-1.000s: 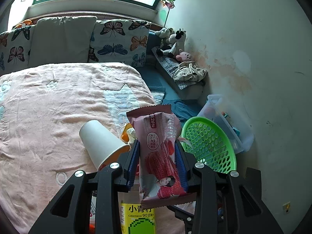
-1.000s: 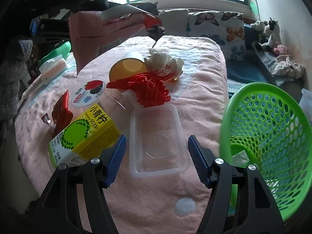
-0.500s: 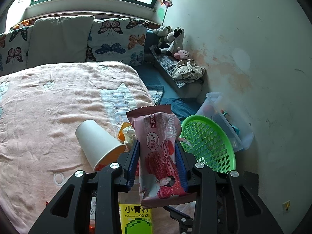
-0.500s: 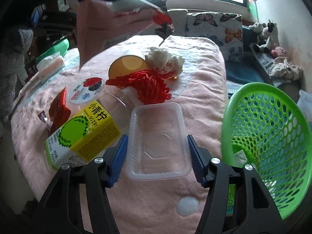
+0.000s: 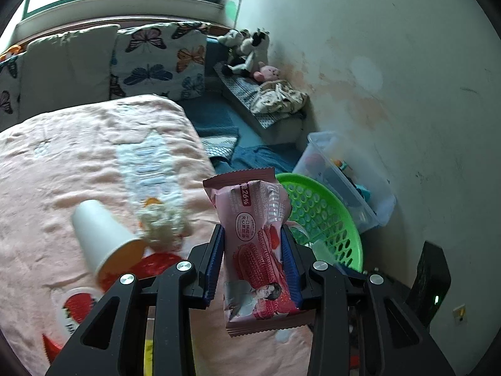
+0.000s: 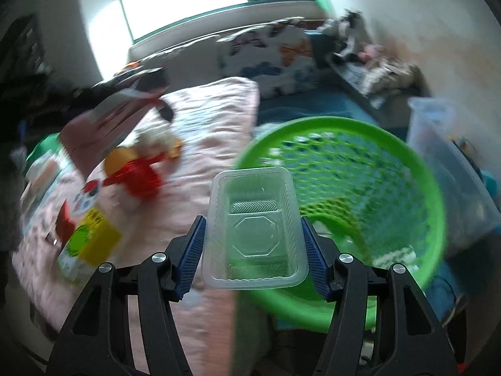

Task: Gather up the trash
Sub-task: 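Carry the clear tray to the green basket and release it with the right tool, then drop the pink snack wrapper into the green basket with the left tool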

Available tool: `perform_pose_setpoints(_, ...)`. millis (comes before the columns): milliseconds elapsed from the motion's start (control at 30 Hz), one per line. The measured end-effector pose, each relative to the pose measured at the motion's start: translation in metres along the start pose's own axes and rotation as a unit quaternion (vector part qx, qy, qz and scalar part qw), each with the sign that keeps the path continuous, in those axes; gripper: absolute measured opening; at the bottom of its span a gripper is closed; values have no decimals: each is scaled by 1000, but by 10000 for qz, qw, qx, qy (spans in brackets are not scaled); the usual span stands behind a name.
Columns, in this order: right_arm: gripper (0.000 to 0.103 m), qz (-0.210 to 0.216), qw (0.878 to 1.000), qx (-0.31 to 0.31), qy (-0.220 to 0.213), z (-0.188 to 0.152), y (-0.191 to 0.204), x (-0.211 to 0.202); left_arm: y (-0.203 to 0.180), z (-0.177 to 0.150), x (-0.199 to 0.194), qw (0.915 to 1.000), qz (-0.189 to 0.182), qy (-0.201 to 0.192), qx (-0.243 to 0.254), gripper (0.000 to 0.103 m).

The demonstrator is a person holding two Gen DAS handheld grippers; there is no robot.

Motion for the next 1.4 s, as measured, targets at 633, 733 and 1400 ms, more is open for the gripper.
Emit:
perform_pose_setpoints(633, 68, -395, 9957, 839, 3, 2, -77, 5, -65, 10, 86, 9967, -174, 668, 437, 35)
perform_pose_setpoints(733, 68, -498, 9958, 757, -149, 1, -78, -5, -72, 9, 94, 9961, -193, 725, 474, 35)
perform_pose_setpoints(1400, 68, -477, 9938, 847, -531, -9, -78, -43, -87, -2, 91, 9956, -421, 624, 564, 71)
Point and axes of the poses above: each gripper's, at about its wrist camera, not at the fingertips, and x roughly the way its jaws point, y to its left, z to its top, the point moved 2 cm from there along x, roughly the way its jaws point, and after that the axes turned 9 degrees about x, right-handed, at the moved point
